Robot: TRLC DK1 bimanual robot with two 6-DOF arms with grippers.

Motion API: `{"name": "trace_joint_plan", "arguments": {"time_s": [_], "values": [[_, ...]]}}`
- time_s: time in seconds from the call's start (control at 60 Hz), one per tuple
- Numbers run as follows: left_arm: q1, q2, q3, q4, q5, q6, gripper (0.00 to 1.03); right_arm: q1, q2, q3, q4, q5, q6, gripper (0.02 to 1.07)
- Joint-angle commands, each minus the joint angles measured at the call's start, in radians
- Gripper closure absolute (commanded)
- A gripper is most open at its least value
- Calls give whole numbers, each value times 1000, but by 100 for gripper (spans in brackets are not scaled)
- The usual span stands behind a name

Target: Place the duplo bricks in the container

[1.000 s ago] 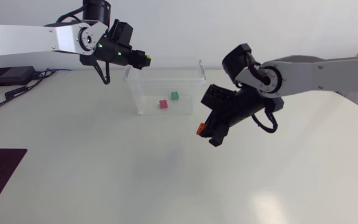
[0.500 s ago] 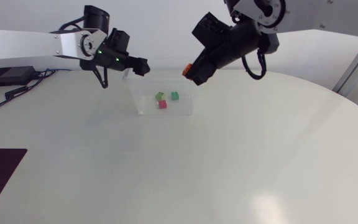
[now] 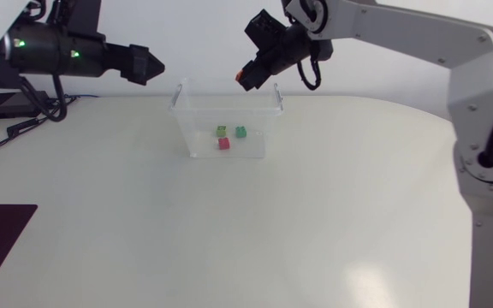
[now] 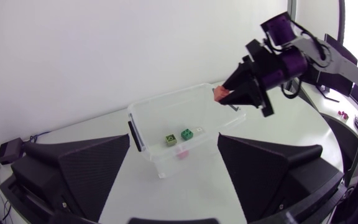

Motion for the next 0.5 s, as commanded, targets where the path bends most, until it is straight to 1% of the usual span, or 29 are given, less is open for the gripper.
{"name": "trace_joint_plan", "arguments": {"time_s": [0.0, 0.017, 0.1, 0.117, 0.133, 0.15, 0.2, 0.25, 0.367, 0.417, 0.45, 0.483], "values": [[4, -73, -97, -16, -3, 13, 4, -13, 121, 95, 3, 4, 31, 76], [4, -88, -111, -16, -3, 14, 4, -13, 141, 117, 3, 10, 36, 66], [6, -157, -175, -16, -3, 19, 4, -16, 212, 204, -5, 39, 49, 21], [9, -172, -189, -16, -4, 19, 4, -18, 224, 221, -8, 45, 51, 7], [12, -186, -200, -16, -4, 19, 4, -18, 228, 235, -10, 51, 54, 4], [12, -206, -215, -16, -7, 24, 4, -18, 230, 238, -10, 54, 54, 6], [10, -249, -249, -15, -29, 34, 4, -18, 212, 230, -7, 60, 57, 6], [10, -292, -275, -13, -53, 45, 5, -18, 159, 181, 21, 71, 71, 6], [24, -364, -310, -15, -86, 59, 6, -18, -32, -83, 202, 123, 86, 6], [37, -376, -316, -22, -87, 62, 7, -19, -95, -159, 225, 140, 78, 6], [60, -387, -319, -19, -98, 56, 4, -25, -140, -215, 237, 142, 77, 6], [76, -399, -324, -18, -104, 51, 4, -33, -186, -273, 263, 146, 77, 6]]}}
